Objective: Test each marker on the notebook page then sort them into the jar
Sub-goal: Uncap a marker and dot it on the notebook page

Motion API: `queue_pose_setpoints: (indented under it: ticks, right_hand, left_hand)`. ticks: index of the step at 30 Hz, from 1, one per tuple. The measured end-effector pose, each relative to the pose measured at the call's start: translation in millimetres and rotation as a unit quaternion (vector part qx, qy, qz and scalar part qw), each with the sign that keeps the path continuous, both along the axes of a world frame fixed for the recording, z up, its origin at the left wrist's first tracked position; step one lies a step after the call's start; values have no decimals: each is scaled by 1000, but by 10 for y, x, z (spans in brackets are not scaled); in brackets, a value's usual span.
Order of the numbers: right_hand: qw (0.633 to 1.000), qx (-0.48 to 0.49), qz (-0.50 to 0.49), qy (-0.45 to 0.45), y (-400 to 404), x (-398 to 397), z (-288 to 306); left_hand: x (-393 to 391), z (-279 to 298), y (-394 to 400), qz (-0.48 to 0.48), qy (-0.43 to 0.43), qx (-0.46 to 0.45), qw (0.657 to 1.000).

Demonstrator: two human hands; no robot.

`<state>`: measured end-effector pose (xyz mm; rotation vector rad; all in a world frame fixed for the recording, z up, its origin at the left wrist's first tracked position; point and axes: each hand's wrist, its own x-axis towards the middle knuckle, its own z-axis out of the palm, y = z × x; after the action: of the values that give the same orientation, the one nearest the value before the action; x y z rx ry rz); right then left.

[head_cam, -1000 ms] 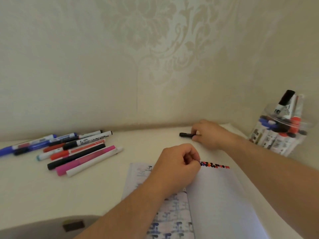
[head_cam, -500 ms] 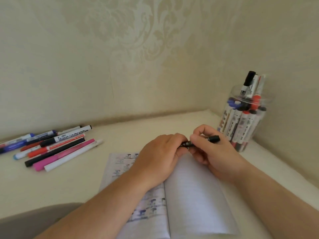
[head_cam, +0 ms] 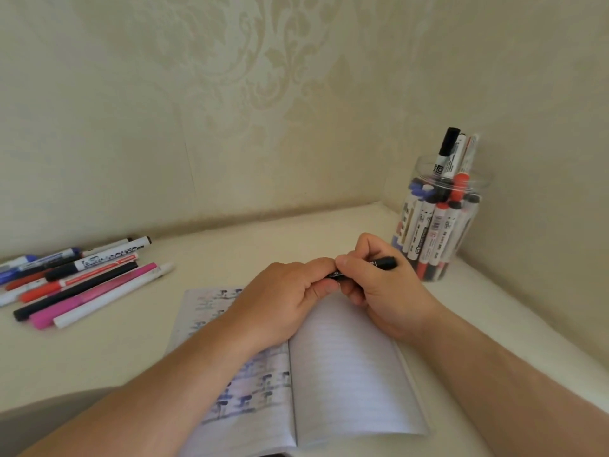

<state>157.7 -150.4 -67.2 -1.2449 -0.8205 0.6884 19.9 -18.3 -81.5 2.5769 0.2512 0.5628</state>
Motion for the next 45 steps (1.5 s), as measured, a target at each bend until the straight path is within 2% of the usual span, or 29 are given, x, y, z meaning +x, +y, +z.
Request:
queue_pose_setpoints:
  ticks: [7, 11, 14, 16, 18, 21, 25, 30, 37, 45]
  right_hand:
    - [1000, 12, 16, -12, -36, 55, -7]
    - [999, 9, -4, -40, -109, 161, 88]
    - [997, 42, -69, 3, -246, 360, 265]
    - [996, 54, -64, 38, -331, 443, 304]
    - [998, 20, -55, 29, -335, 436, 268]
    - [994, -29, -89, -56, -240, 395, 140]
    - [990, -93, -75, -79, -206, 422, 48]
    - [959, -153, -128, -203, -138, 354, 17]
    - [944, -189, -195, -185, -78, 275, 15]
    - [939, -210, -206, -176, -24, 287, -3]
  left_hand:
    - [24, 20, 8, 6, -23, -26, 999]
    - [0, 45, -31, 9, 12, -22, 1000]
    - [-12, 44, -61, 56, 32, -8, 998]
    - [-18, 35, -63, 64, 57, 50, 995]
    - [-22, 34, -55, 54, 89, 87, 991]
    - [2, 27, -45, 41, 130, 113, 984]
    - [62, 60, -97, 40, 155, 153, 975]
    - [74, 101, -125, 43, 157, 158, 974]
    - [64, 120, -143, 44, 160, 144, 976]
    - [53, 149, -170, 50, 161, 153, 974]
